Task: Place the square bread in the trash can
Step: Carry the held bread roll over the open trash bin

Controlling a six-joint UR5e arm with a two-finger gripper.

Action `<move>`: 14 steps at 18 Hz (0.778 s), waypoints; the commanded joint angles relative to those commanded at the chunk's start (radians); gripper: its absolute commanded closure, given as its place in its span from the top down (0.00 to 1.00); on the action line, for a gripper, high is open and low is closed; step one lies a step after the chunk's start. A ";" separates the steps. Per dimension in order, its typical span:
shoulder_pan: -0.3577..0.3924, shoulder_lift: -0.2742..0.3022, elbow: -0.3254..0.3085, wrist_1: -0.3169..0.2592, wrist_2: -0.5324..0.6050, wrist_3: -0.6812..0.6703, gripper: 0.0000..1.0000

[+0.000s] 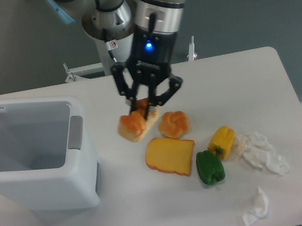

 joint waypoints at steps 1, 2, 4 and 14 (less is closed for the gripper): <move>-0.008 0.003 0.000 0.000 -0.014 -0.023 0.33; -0.015 0.005 0.000 0.000 -0.025 -0.043 0.33; -0.044 0.006 0.000 0.003 -0.034 -0.087 0.33; -0.196 -0.003 -0.002 0.005 -0.057 -0.210 0.34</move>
